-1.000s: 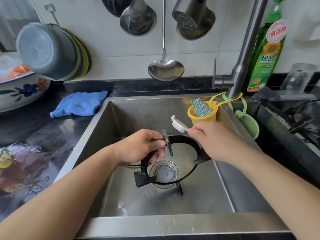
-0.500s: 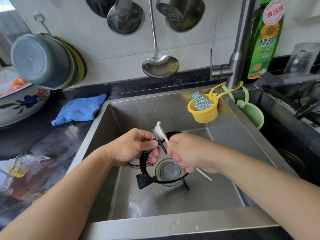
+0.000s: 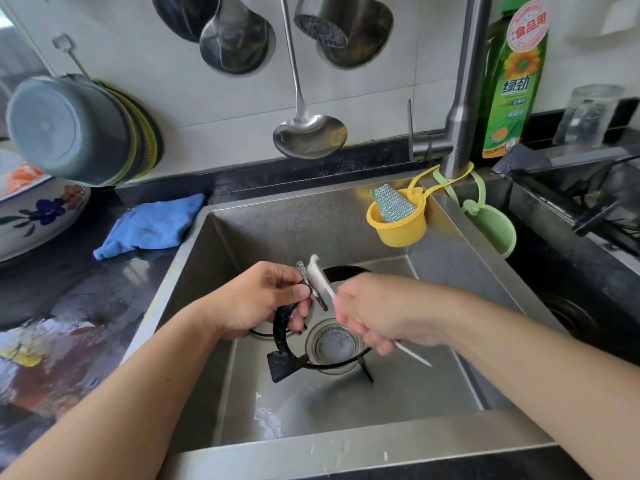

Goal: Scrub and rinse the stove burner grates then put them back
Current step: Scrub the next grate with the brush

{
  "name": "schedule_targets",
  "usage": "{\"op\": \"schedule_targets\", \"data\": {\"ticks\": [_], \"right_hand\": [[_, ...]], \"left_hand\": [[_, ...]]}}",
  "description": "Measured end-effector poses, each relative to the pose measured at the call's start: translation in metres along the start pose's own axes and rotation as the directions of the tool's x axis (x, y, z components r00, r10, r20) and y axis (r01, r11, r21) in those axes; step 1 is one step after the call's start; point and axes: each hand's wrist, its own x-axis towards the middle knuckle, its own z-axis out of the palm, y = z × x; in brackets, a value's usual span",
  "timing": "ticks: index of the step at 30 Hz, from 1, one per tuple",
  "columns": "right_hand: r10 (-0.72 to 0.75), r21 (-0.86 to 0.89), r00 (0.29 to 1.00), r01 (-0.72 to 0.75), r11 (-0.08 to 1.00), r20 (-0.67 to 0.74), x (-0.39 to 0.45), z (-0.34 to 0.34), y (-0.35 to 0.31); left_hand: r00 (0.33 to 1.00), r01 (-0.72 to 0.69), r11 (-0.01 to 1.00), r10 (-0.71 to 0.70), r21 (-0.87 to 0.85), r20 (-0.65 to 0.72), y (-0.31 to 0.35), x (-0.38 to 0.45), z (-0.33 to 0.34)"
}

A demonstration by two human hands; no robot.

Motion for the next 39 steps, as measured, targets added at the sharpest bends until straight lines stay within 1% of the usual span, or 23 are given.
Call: {"op": "schedule_targets", "data": {"ticks": [1,2,3,6,8,9,10,12,13,14,15,17,20,25,30,32,35,37,39], "right_hand": [[0.045,-0.068,0.998,-0.043,0.997,0.037,-0.006,0.001,0.004],[0.079,-0.130,0.996,-0.073,0.989,0.041,-0.010,0.002,0.007],[0.077,-0.150,0.997,-0.072,0.986,0.027,-0.010,0.003,0.008],[-0.034,-0.054,0.998,0.031,0.998,-0.060,0.007,0.002,0.002],[-0.078,-0.075,0.991,0.070,0.995,-0.113,0.014,0.001,-0.001],[-0.073,-0.074,0.993,0.067,0.995,-0.092,0.014,0.001,0.000],[-0.043,-0.074,0.998,0.040,0.996,-0.046,0.011,0.001,0.003],[0.064,-0.192,0.998,-0.059,0.980,0.020,0.005,0.002,0.014],[0.117,-0.271,0.993,-0.109,0.956,0.012,0.004,0.003,0.019],[0.140,-0.331,0.990,-0.136,0.934,-0.011,0.005,0.003,0.022],[0.137,-0.353,0.990,-0.141,0.925,-0.034,0.007,0.003,0.021],[0.105,-0.343,0.992,-0.122,0.931,-0.070,0.008,0.007,0.015],[0.066,-0.244,0.994,-0.085,0.966,-0.085,0.004,0.010,0.009],[0.141,-0.118,0.990,-0.138,0.983,0.012,-0.008,0.008,0.005],[0.114,-0.169,0.993,-0.110,0.979,0.013,-0.017,0.003,0.001],[0.104,-0.191,0.994,-0.105,0.976,-0.015,-0.017,0.007,-0.003],[0.046,-0.149,0.997,-0.054,0.987,-0.056,-0.009,0.014,-0.010],[-0.050,-0.200,0.988,0.021,0.980,-0.143,0.001,0.013,-0.012],[-0.094,-0.222,0.970,0.042,0.974,-0.226,0.003,0.008,-0.016]], "left_hand": [[1.000,0.006,1.000,-0.007,-0.008,-0.007,-0.001,-0.002,-0.003],[1.000,0.010,1.000,-0.010,-0.010,-0.006,-0.002,-0.003,-0.004],[1.000,0.010,1.000,-0.010,-0.006,-0.004,-0.002,-0.003,-0.005],[1.000,-0.005,1.000,0.005,-0.005,0.003,0.002,0.000,0.000],[1.000,-0.001,1.000,0.001,-0.016,0.003,0.004,0.000,0.002],[1.000,0.012,1.000,-0.012,-0.017,0.000,0.003,-0.001,0.000],[1.000,0.019,1.000,-0.019,-0.017,-0.004,0.001,-0.002,-0.002],[1.000,0.025,0.999,-0.026,-0.024,-0.014,-0.003,-0.004,-0.005],[1.000,0.026,0.999,-0.026,-0.022,-0.013,-0.003,-0.004,-0.006],[1.000,0.023,1.000,-0.023,-0.016,-0.009,-0.002,-0.003,-0.006],[1.000,0.022,1.000,-0.022,-0.012,-0.006,-0.002,-0.002,-0.005],[1.000,0.021,1.000,-0.021,-0.013,-0.011,-0.001,-0.001,-0.005],[1.000,0.028,0.999,-0.028,-0.033,-0.011,-0.003,-0.001,-0.007],[1.000,0.002,1.000,-0.002,-0.028,0.001,-0.005,-0.002,-0.009],[1.000,0.002,1.000,-0.002,-0.018,0.005,-0.004,-0.002,-0.009],[1.000,-0.002,1.000,0.002,-0.019,0.001,-0.004,-0.002,-0.008],[1.000,-0.013,1.000,0.013,-0.015,0.001,-0.001,0.000,-0.005],[1.000,-0.017,1.000,0.017,0.004,0.014,0.003,-0.001,0.000],[1.000,-0.015,1.000,0.015,0.008,0.027,0.006,-0.001,0.003]]}}
